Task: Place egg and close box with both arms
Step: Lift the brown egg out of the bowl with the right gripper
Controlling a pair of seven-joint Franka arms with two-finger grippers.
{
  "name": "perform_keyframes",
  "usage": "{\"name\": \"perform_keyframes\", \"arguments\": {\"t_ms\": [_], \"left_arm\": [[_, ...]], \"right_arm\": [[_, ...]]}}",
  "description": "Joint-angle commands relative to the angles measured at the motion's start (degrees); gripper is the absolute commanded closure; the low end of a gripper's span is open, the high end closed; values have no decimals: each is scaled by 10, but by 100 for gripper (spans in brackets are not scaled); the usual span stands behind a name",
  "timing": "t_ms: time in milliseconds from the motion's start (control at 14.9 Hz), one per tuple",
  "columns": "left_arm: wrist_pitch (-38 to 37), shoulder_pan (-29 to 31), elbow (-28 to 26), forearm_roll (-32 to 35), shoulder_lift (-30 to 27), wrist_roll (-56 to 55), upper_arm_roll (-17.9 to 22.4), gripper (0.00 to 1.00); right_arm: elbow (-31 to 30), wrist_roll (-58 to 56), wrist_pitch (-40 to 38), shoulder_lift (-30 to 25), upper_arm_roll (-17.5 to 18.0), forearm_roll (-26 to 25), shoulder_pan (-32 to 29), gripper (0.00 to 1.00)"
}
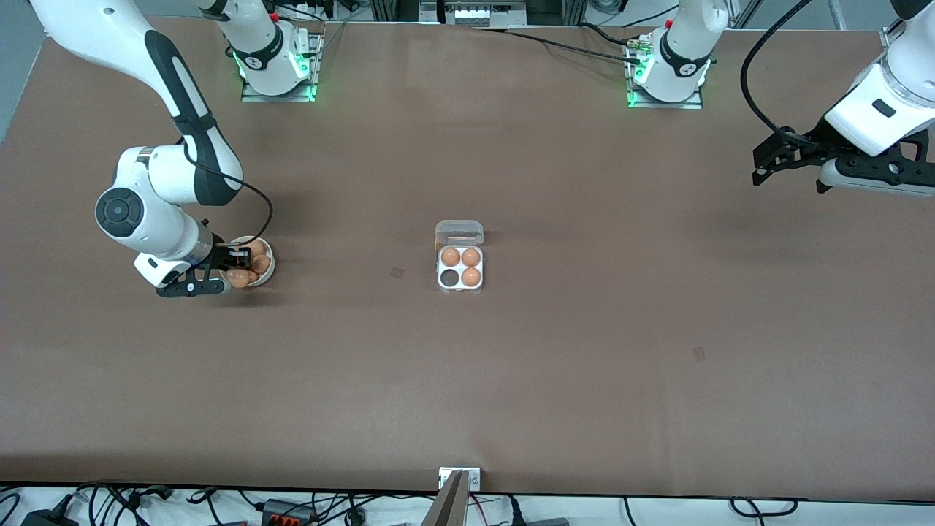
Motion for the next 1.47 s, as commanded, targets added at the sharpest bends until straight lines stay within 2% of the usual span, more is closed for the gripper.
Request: {"name": "perform_keyframes", "arguments": {"t_ms": [0,67,134,401,602,736,870,1004,1137,1271,1405], "left_arm": [[-15,2,19,5,8,8,-4,0],[-15,2,19,5,8,8,-4,0],[-15,2,19,5,8,8,-4,0],[-15,2,19,5,8,8,-4,0],[-15,2,19,5,8,8,-4,0],[-15,2,19,5,8,8,-4,0],[-15,2,19,5,8,8,-4,0],[-15,2,19,5,8,8,-4,0],[-15,2,19,5,8,8,-4,0],[-15,2,19,5,8,8,-4,0],[-15,2,20,5,8,8,-4,0]], "right_arm": [[7,-8,5,8,0,-7,-2,74],[7,-8,4,8,0,-6,-2,81],[7,-8,4,8,0,-7,-2,83],[7,-7,1,5,0,-7,-1,87],[8,-6,-10,-25,1,-7,4,88],[21,-6,-58,-45,2,-7,4,88],[50,2,-142,-67,3,-5,5,88],[81,6,-200,-71,18,7,8,88],[119,24,-243,-68,42,48,7,88],[142,45,-262,-63,60,136,10,88],[151,80,-261,-61,67,197,26,88]]}}
